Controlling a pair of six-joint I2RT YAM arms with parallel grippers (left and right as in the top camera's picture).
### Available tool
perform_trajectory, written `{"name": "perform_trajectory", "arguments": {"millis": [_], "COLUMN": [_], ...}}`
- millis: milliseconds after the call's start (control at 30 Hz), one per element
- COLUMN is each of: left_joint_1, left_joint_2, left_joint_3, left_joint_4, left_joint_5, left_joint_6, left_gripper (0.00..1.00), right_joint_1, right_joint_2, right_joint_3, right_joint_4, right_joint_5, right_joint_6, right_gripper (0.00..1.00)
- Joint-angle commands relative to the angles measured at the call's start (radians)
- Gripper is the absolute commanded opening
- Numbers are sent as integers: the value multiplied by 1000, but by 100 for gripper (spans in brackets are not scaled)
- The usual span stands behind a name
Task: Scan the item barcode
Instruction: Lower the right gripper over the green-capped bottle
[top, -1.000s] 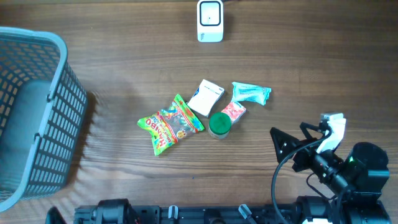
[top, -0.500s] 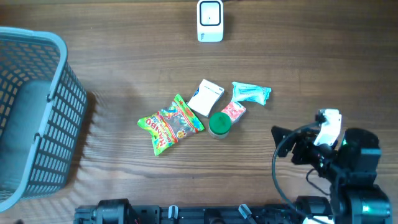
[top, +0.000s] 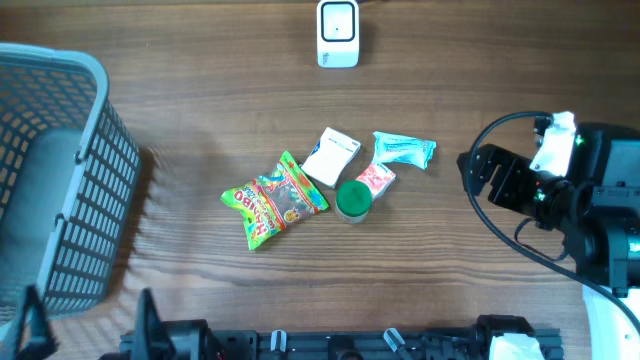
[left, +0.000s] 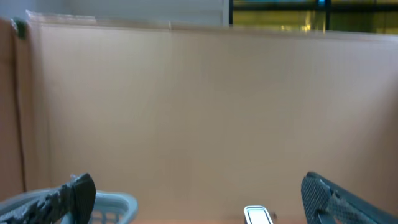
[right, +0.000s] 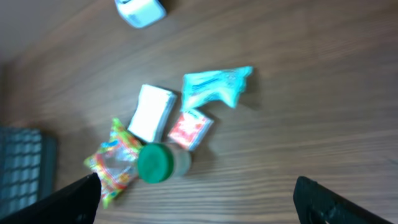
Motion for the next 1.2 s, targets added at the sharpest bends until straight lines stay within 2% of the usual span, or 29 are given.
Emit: {"name": "perform_trajectory", "arguments": {"millis": [0,133,233,333,400,533,600,700,833,1133,1167], "left_joint_1": [3,3,3,3,3,3,3,3,3,3,3], "left_joint_2": [15,15,15,15,15,15,15,15,15,15,15], "left_joint_3": [-72,-177,-267,-351,-392,-432,-432,-432,-432,-432,-432], "left_joint_4": [-68,-148,-162,-170,-182,-194,-214,-266,-333,-430,-430], "left_joint_5": [28,29,44,43,43,43,43,43,43,43,43], "left_joint_6": [-27,-28,-27,-28,-28,-28,-28,-28,-27,-28,-28], "left_gripper": [100,100,100,100,100,100,100,100,100,100,100], "right_joint_1": [47,253,491,606,614,615,615,615,615,672,677], "right_joint_2": [31,147,330,523,629,675,691,792,822,938,961], "right_joint_3": [16,16,45,141,175,174,174,174,174,174,174], "right_joint_4": [24,25,29,-17,-27,18,37,37,68,77,77], "right_joint_5": [-56,115,251,352,328,209,226,157,94,95,98], "right_joint_6": [-44,73,159,205,178,76,76,192,353,425,426], "right_gripper": [100,99,100,100,100,100,100,100,100,100,92]}}
